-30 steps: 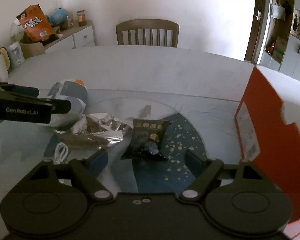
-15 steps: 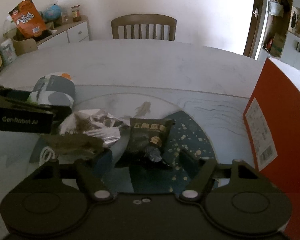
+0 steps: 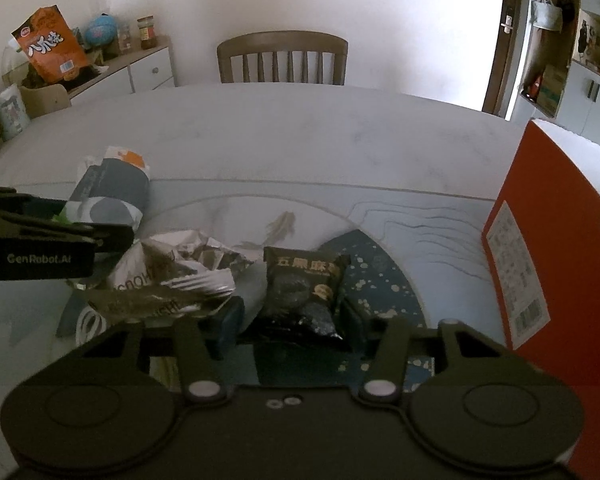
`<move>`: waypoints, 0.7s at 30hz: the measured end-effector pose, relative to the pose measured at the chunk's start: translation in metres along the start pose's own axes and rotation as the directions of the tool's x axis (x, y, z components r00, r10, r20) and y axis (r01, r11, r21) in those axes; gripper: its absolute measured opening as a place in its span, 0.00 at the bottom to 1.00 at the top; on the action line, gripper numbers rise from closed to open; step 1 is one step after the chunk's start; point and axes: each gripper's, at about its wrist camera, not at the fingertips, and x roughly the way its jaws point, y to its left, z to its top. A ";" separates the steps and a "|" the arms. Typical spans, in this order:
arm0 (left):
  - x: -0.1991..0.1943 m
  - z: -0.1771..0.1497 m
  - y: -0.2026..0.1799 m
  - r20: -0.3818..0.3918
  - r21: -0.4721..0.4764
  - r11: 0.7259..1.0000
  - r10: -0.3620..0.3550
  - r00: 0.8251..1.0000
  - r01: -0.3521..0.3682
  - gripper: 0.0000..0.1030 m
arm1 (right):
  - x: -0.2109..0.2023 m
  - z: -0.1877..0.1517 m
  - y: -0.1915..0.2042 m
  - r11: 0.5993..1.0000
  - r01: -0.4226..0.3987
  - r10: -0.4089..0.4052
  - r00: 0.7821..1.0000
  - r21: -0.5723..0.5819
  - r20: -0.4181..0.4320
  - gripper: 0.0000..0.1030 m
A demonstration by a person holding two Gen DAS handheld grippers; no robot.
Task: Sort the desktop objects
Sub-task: 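Grasp the white green-print bag with the left tool while the right tool grasps the black snack packet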
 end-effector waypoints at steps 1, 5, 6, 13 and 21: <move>-0.001 0.001 0.000 -0.001 0.004 1.000 0.001 1.000 -0.001 0.54 | -0.001 0.001 0.000 1.000 0.002 -0.002 1.000 0.001 -0.001 0.49; -0.005 0.001 -0.001 0.007 0.009 1.000 0.006 1.000 -0.006 0.45 | -0.005 0.001 -0.002 1.000 0.007 -0.007 1.000 0.003 -0.004 0.48; -0.006 0.001 -0.001 0.012 0.013 1.000 0.009 1.000 -0.009 0.43 | -0.006 0.001 -0.003 1.000 0.008 -0.008 1.000 0.004 -0.005 0.48; -0.017 -0.002 -0.003 0.021 0.028 1.000 0.011 1.000 -0.012 0.36 | -0.016 -0.001 -0.007 1.000 0.002 -0.002 1.000 0.020 -0.020 0.47; -0.041 0.001 -0.006 0.039 0.014 1.000 -0.008 0.999 0.007 0.36 | -0.030 0.004 -0.011 0.999 -0.004 0.005 1.000 0.038 -0.014 0.47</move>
